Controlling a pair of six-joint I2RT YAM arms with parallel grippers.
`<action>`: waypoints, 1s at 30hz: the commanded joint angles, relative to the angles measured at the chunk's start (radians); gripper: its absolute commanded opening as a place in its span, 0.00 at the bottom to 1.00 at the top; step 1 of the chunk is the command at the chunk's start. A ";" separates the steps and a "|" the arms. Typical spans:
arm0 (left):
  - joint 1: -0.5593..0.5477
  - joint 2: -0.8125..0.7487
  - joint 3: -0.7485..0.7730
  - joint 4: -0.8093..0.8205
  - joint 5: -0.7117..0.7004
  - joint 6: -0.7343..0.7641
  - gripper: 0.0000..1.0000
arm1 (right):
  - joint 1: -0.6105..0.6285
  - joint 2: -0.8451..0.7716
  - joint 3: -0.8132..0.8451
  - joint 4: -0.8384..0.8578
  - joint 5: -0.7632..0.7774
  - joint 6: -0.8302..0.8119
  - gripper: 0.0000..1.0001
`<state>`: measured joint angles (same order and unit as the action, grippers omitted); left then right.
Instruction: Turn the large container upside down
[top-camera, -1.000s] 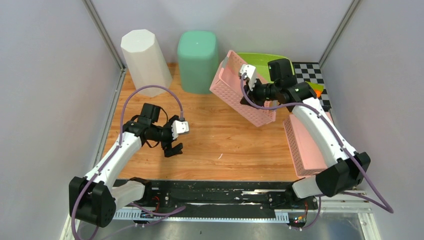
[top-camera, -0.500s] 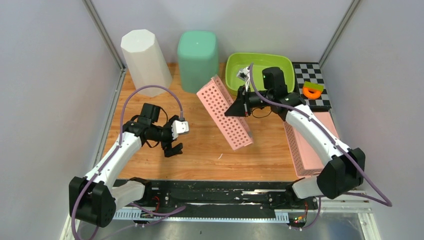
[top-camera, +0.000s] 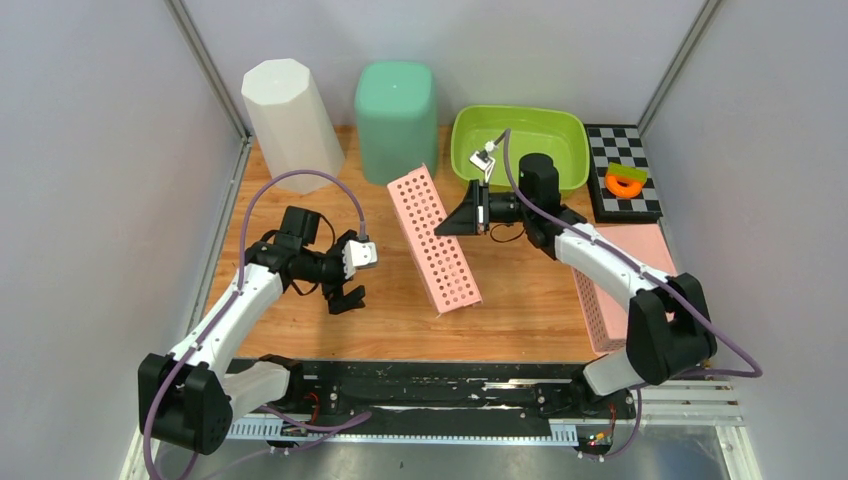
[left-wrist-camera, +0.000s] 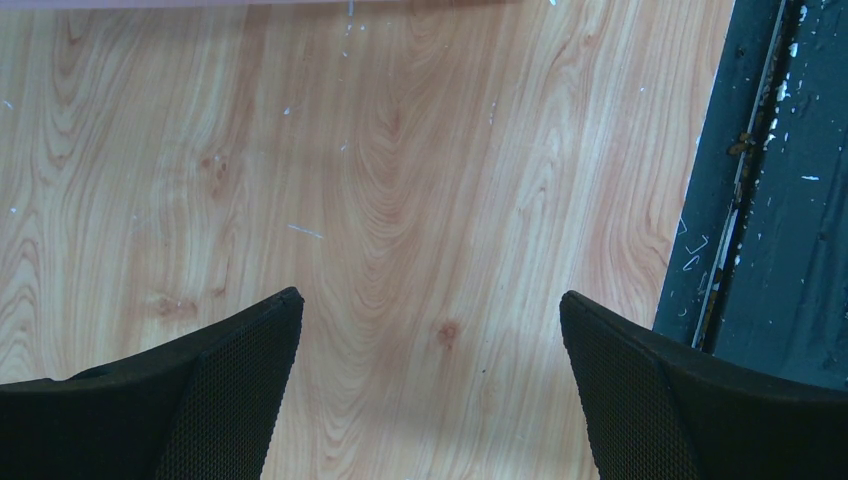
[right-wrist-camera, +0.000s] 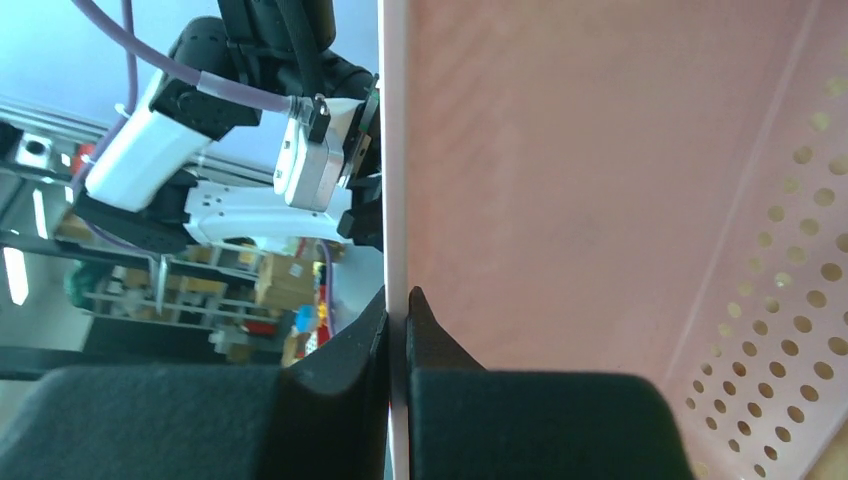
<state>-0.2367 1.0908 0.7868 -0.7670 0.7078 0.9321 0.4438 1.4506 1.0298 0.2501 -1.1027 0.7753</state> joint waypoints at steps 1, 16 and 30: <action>0.011 -0.005 0.019 -0.019 0.023 0.013 1.00 | 0.012 0.014 -0.062 0.220 0.018 0.214 0.03; 0.013 0.014 0.020 -0.021 0.031 0.017 1.00 | -0.183 0.168 -0.124 0.132 0.074 0.228 0.03; 0.013 0.020 0.022 -0.025 0.037 0.022 1.00 | -0.291 0.241 -0.067 -0.028 -0.051 0.083 0.24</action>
<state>-0.2314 1.1038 0.7872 -0.7761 0.7166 0.9371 0.2073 1.6493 0.9714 0.3660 -1.1740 0.9859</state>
